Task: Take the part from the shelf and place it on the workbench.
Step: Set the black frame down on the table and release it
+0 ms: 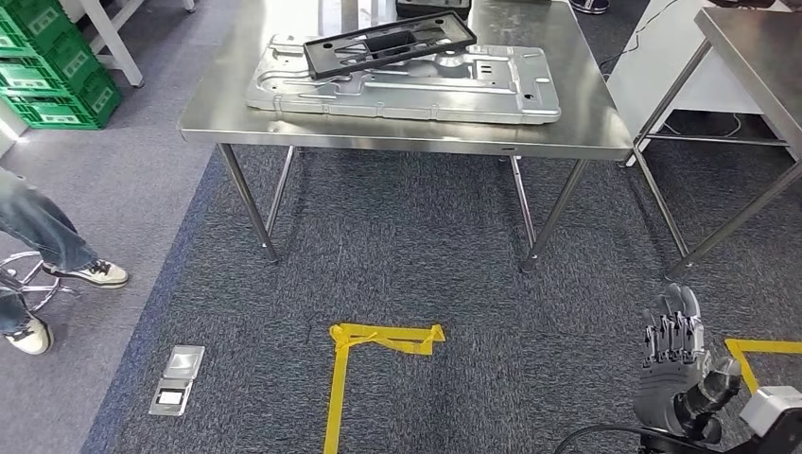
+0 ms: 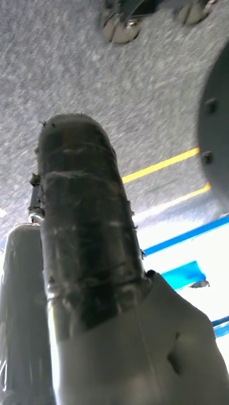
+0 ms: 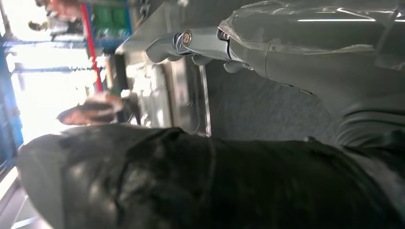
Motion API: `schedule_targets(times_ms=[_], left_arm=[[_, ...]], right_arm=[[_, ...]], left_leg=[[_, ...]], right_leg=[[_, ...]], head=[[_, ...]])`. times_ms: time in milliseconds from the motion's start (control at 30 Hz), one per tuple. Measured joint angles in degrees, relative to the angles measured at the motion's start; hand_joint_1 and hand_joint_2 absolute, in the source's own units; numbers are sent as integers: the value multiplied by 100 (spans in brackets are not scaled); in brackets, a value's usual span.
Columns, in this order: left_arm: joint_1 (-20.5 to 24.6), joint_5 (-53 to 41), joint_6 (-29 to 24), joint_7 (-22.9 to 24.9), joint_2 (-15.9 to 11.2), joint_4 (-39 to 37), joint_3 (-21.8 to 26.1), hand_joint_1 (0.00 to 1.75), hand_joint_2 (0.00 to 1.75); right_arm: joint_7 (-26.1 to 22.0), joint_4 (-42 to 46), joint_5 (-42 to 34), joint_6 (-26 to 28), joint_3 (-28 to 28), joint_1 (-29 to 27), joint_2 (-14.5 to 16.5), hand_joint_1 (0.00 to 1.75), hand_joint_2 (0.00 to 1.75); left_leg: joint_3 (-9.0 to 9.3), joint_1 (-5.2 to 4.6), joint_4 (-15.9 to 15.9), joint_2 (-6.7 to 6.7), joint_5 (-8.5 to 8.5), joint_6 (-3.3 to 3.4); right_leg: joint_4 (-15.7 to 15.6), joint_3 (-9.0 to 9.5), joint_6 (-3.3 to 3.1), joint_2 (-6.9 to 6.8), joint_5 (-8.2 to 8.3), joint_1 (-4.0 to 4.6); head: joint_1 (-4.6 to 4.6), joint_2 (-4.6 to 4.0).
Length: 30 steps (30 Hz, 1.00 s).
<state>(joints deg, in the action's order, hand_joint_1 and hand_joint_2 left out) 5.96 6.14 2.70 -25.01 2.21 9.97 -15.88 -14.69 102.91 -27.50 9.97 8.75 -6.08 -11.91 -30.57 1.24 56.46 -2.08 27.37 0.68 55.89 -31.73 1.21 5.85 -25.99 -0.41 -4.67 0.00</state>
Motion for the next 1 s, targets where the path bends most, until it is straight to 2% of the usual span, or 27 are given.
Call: schedule_targets(times_ms=[33,100,133,167,200,233,267,333,367,400,467,500,533,567,600,633,667,700,733,767,800,867,900,933,967,1000], left_arm=[[5,6,-4,-2,16,0,16,0,0],[7,12,-14,4,61,0,51,0,0],[2,15,-15,7,80,0,66,0,0],[-3,17,-17,11,95,0,78,0,0],[-6,19,-20,11,106,0,87,0,0],[-7,21,-23,12,111,0,96,0,0],[-3,24,-26,13,111,0,103,0,0],[12,40,-28,21,111,0,112,0,0],[15,51,-28,30,116,0,116,0,0],[16,63,-29,40,122,0,122,0,0],[17,77,-30,51,133,2,143,0,0],[23,80,-31,52,134,3,160,0,0],[29,81,-31,55,133,5,177,0,0],[30,83,-32,59,129,7,193,0,0],[28,86,-33,64,119,7,204,0,0],[18,90,-34,68,102,7,211,0,0],[6,93,-36,70,80,6,215,0,0],[-6,96,-38,68,59,6,216,0,0],[-18,96,-39,66,41,6,218,0,0],[-24,96,-39,64,27,6,220,0,0],[-24,96,-40,62,18,7,222,0,0],[-4,96,-43,66,2,5,229,0,0],[9,96,-44,69,-3,5,234,0,0],[21,96,-45,73,-8,5,239,0,0],[29,96,-45,75,-11,6,245,0,0],[34,96,-45,75,-11,7,251,0,0]], right_arm=[[-28,-71,33,-34,-66,-28,0,0,0],[-104,-258,115,-116,-189,-63,10,0,0],[-144,-365,150,-155,-239,-88,18,0,0],[-180,-473,178,-190,-287,-122,30,0,0],[-206,-573,196,-214,-328,-152,41,0,0],[-222,-658,206,-229,-366,-173,50,0,0],[-233,-734,216,-237,-405,-182,59,0,0],[-255,-875,248,-241,-488,-183,72,0,0],[-282,-961,278,-248,-534,-183,84,0,0],[-320,-1064,316,-262,-583,-184,96,0,0],[-417,-1313,424,-300,-689,-200,117,0,0],[-470,-1445,502,-315,-746,-217,130,0,0],[-525,-1589,599,-324,-805,-225,144,0,0],[-584,-1742,708,-333,-864,-220,165,0,0],[-651,-1922,817,-346,-918,-208,192,0,0],[-719,-2114,912,-367,-977,-193,217,0,0],[-776,-2300,979,-393,-1029,-185,247,0,0],[-822,-2467,1023,-415,-1076,-187,272,0,0],[-849,-2604,1048,-433,-1121,-188,292,0,0],[-860,-2721,1060,-443,-1160,-187,310,0,0],[-864,-2811,1069,-446,-1193,-184,323,0,0],[-867,-2967,1097,-448,-1256,-172,346,0,0],[-878,-3041,1126,-450,-1287,-160,356,0,0],[-909,-3143,1166,-460,-1325,-140,364,0,0],[-981,-3296,1212,-495,-1382,-117,370,0,0],[-1089,-3481,1262,-549,-1454,-100,376,0,0]], left_leg=[[-1,8,-12,64,-12,32],[-11,-1,-17,183,-15,73],[-18,-8,-17,243,-13,85],[-23,-13,-17,305,-9,90],[-25,-17,-17,367,-6,91],[-23,-23,-17,428,-3,90],[-17,-31,-17,487,2,86],[11,-53,-23,597,17,63],[28,-53,-31,646,26,37],[49,-48,-42,695,36,4],[104,-31,-90,793,50,-75],[134,-26,-90,763,71,-111],[125,-26,-15,668,143,-137],[51,-26,192,530,282,-156],[-89,-23,524,375,468,-162],[-278,-27,917,282,665,-162],[-453,-31,1259,239,797,-164],[-559,-35,1439,220,820,-166],[-567,-38,1401,208,720,-167],[-471,-37,1148,184,519,-167],[-303,-33,753,114,280,-160],[-17,-24,114,-81,29,-135],[45,-26,-25,-137,8,-113],[56,-34,-43,-132,36,-86],[57,-34,-55,-65,19,-49],[64,-30,-65,2,7,-12]], right_leg=[[178,-92,28,-129,-99,0],[870,-438,88,-446,-431,-15],[1274,-645,112,-521,-587,-32],[1568,-800,126,-556,-667,-46],[1668,-861,128,-571,-648,-55],[1537,-807,117,-584,-530,-60],[1187,-635,89,-616,-339,-57],[325,-194,-2,-843,-30,-15],[40,-51,-44,-940,38,12],[-97,9,-75,-997,48,40],[-158,32,-117,-890,66,59],[-216,70,-132,-829,103,48],[-281,112,-153,-768,144,29],[-342,150,-173,-705,188,8],[-370,157,-185,-649,210,-6],[-375,154,-200,-581,216,-9],[-367,147,-208,-511,216,-9],[-353,142,-209,-436,210,-8],[-330,138,-204,-357,200,-10],[-298,135,-193,-274,183,-14],[-256,133,-175,-192,158,-20],[-164,103,-120,-55,106,-22],[-134,79,-90,1,93,-27],[-129,56,-58,53,94,-31],[-130,40,-27,107,101,-37],[-127,29,0,91,97,-41]], head=[[11,0],[33,0],[34,0],[34,0],[36,0],[35,0],[36,0],[26,0],[21,0],[12,0],[7,0],[1,0],[0,0],[-12,0],[-22,0],[-29,0],[-39,0],[-42,0],[-42,0],[-43,0],[-44,0],[-42,0],[-38,0],[-38,0],[-38,0],[-35,0]])
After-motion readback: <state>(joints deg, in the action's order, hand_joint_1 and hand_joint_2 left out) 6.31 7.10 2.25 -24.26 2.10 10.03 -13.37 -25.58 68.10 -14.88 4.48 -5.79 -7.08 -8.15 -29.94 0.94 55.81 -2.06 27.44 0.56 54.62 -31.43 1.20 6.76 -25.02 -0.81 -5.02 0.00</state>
